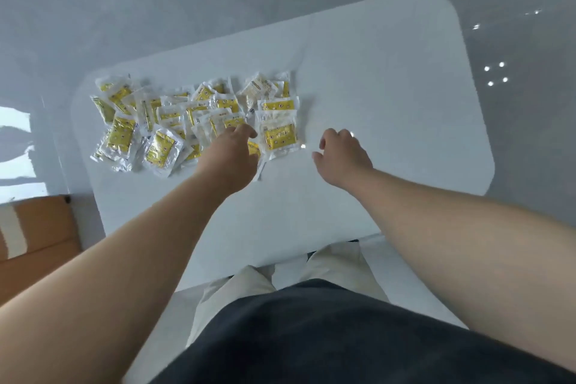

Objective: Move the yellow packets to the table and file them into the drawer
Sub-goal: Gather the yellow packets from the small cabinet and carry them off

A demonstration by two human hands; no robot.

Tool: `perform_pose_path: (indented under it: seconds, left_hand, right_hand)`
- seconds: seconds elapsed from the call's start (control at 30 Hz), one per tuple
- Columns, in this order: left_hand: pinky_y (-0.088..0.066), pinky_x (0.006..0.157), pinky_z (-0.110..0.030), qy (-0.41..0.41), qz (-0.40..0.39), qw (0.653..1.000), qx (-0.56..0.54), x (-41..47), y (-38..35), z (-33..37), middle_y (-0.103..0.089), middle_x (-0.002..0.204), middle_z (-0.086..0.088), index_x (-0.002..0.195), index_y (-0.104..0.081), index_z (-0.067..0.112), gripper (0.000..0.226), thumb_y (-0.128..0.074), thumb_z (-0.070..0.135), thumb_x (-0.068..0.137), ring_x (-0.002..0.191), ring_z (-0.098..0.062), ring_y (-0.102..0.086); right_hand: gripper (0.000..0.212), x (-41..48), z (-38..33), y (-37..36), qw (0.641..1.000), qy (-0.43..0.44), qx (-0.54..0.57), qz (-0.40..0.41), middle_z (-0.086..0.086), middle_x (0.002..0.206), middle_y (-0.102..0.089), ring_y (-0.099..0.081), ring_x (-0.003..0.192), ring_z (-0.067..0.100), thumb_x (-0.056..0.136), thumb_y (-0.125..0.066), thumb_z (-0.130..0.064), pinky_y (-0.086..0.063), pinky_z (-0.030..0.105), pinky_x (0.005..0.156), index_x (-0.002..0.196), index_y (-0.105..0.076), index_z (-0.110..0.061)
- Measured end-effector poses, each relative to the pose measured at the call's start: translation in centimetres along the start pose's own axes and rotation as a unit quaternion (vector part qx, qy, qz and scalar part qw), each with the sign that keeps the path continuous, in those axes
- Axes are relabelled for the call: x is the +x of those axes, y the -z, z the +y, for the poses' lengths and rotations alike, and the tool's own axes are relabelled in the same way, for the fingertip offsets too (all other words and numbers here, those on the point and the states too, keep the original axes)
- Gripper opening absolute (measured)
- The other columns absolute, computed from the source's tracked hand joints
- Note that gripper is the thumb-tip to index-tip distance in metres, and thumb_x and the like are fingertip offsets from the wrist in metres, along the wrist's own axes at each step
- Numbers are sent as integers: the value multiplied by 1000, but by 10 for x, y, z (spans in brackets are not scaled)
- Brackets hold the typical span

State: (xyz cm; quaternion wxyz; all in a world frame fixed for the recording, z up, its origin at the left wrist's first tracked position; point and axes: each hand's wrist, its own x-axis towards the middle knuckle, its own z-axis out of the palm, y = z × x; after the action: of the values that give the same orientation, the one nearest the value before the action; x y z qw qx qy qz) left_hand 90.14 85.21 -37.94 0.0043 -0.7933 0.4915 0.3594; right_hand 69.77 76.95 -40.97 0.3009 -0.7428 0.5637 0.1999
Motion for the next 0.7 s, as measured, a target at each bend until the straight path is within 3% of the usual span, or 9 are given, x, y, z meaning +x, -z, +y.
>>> perform_pose_path:
  seconds: [0.17,0.37,0.53,0.63,0.7]
  left_hand:
    - [-50,93,-41,-94,-46,992,72,-45,17,15,-54,136,-1,134,-53,26,42,-60,27,92,120,-24,-55]
    - [-49,92,-35,-216,-85,964,127,-88,4,52,-59,130,4,130,-55,26,38,-60,32,93,116,-20,-58]
    - [-47,96,-33,-332,-140,916,176,-129,-26,107,-63,125,5,127,-57,25,32,-58,31,96,117,-18,-57]
    - [-47,93,-32,-387,-172,884,199,-156,-49,140,-63,121,4,125,-58,24,29,-58,31,96,112,-18,-57]
    - [-49,92,-33,-422,-191,859,219,-177,-66,160,-63,119,4,123,-58,24,28,-57,32,96,108,-18,-58]
  right_hand:
    - [21,-93,19,-7,983,-74,161,48,5,117,-53,-57,97,25,101,-52,-33,-45,32,79,113,-58,-17]
    - [13,-208,51,-49,942,-194,253,100,1,104,-64,-59,92,19,99,-54,-33,-48,31,78,100,-59,-21]
    - [18,-297,77,-84,879,-293,357,121,-4,83,-60,-55,75,13,101,-51,-30,-43,27,64,88,-56,-20]
    - [21,-341,89,-106,831,-357,401,148,4,96,-66,-62,88,21,101,-52,-29,-51,35,79,101,-62,-10]
    - [20,-367,96,-123,791,-392,439,169,4,96,-66,-60,84,20,100,-52,-28,-50,32,76,99,-61,-10]
